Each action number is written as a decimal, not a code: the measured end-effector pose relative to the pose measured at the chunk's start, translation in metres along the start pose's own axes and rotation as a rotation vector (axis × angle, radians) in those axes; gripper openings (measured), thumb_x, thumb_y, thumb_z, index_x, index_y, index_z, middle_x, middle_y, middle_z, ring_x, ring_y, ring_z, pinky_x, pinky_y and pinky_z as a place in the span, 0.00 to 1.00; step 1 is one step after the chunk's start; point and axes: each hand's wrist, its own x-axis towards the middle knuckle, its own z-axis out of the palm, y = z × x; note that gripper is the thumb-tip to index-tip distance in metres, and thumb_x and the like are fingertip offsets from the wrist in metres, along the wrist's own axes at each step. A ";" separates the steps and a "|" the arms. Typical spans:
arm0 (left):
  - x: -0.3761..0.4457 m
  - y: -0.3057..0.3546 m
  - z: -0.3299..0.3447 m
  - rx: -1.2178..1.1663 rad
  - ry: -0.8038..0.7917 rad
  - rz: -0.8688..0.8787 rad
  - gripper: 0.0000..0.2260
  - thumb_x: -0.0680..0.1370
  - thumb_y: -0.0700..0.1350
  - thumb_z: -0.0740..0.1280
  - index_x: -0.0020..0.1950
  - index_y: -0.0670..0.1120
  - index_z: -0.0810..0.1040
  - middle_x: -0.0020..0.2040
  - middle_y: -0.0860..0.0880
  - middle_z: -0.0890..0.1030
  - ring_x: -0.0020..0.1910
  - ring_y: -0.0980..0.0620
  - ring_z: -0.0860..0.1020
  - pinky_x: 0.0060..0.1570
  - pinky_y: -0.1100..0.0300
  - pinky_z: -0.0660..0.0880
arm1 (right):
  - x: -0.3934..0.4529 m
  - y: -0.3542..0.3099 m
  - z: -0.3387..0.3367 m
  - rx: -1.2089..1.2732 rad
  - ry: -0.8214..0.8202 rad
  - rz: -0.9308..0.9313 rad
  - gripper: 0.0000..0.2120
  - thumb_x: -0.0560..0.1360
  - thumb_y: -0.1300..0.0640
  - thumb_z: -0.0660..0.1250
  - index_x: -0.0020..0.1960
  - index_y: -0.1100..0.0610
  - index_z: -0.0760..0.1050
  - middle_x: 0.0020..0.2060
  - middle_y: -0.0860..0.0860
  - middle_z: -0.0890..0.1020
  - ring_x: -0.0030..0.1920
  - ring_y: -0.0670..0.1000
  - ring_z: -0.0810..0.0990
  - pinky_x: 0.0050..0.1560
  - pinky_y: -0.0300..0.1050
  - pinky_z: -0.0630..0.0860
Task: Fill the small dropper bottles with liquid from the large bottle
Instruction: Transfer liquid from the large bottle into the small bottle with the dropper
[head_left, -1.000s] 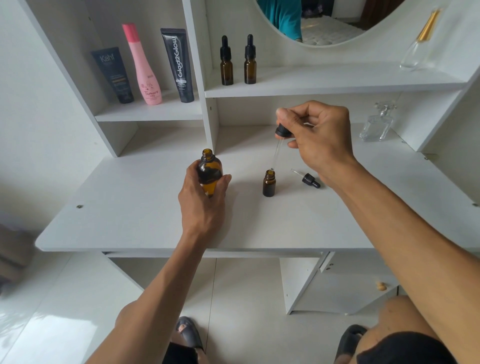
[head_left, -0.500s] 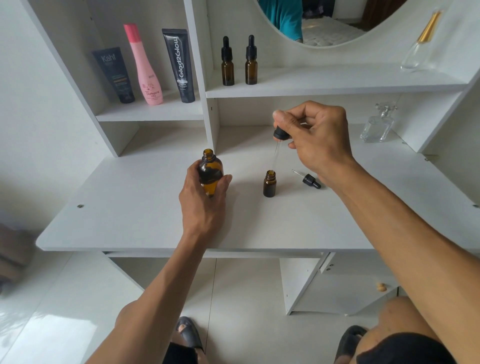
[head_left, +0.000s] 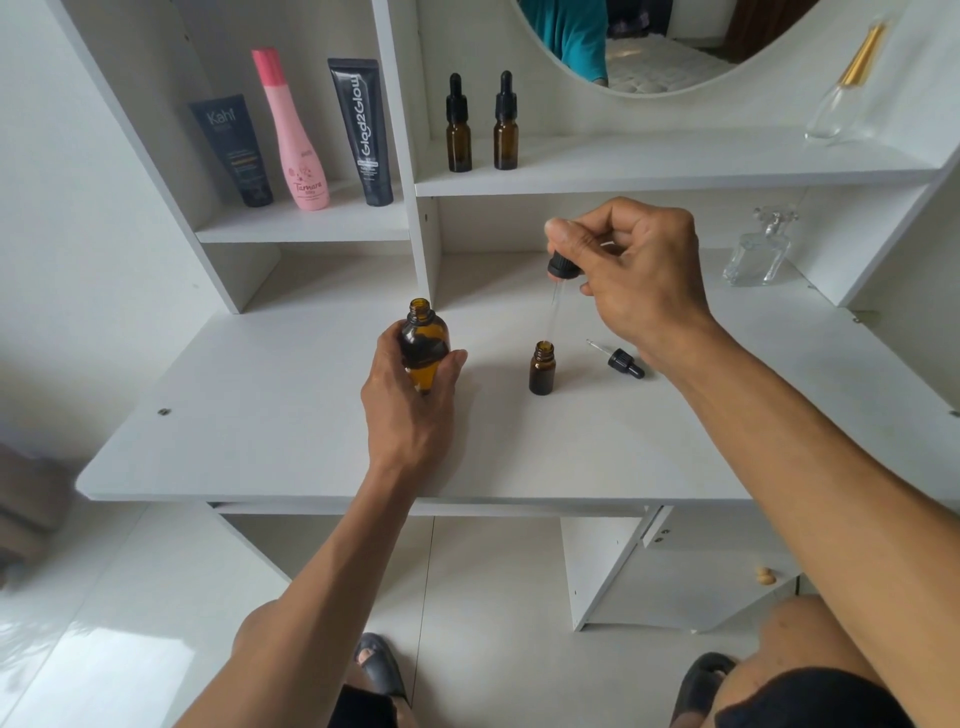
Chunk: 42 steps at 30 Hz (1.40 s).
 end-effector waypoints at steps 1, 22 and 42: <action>0.000 0.000 0.000 -0.001 -0.001 -0.001 0.22 0.79 0.50 0.73 0.71 0.50 0.72 0.54 0.56 0.79 0.53 0.52 0.79 0.54 0.62 0.73 | 0.000 0.000 0.000 -0.001 0.001 -0.003 0.12 0.74 0.46 0.74 0.41 0.56 0.83 0.38 0.49 0.87 0.42 0.51 0.87 0.46 0.55 0.83; 0.000 0.001 0.000 0.003 0.000 0.004 0.22 0.79 0.50 0.73 0.71 0.49 0.72 0.55 0.54 0.79 0.54 0.53 0.79 0.56 0.59 0.74 | 0.002 0.002 0.000 -0.022 -0.001 -0.019 0.14 0.74 0.45 0.74 0.41 0.56 0.82 0.38 0.49 0.87 0.42 0.51 0.87 0.44 0.54 0.83; 0.000 0.002 0.000 -0.035 -0.002 -0.028 0.22 0.78 0.50 0.73 0.70 0.51 0.72 0.57 0.53 0.81 0.53 0.51 0.80 0.58 0.54 0.78 | 0.011 -0.077 0.052 0.298 -0.047 -0.120 0.07 0.77 0.55 0.72 0.45 0.58 0.82 0.38 0.53 0.87 0.40 0.51 0.88 0.36 0.42 0.81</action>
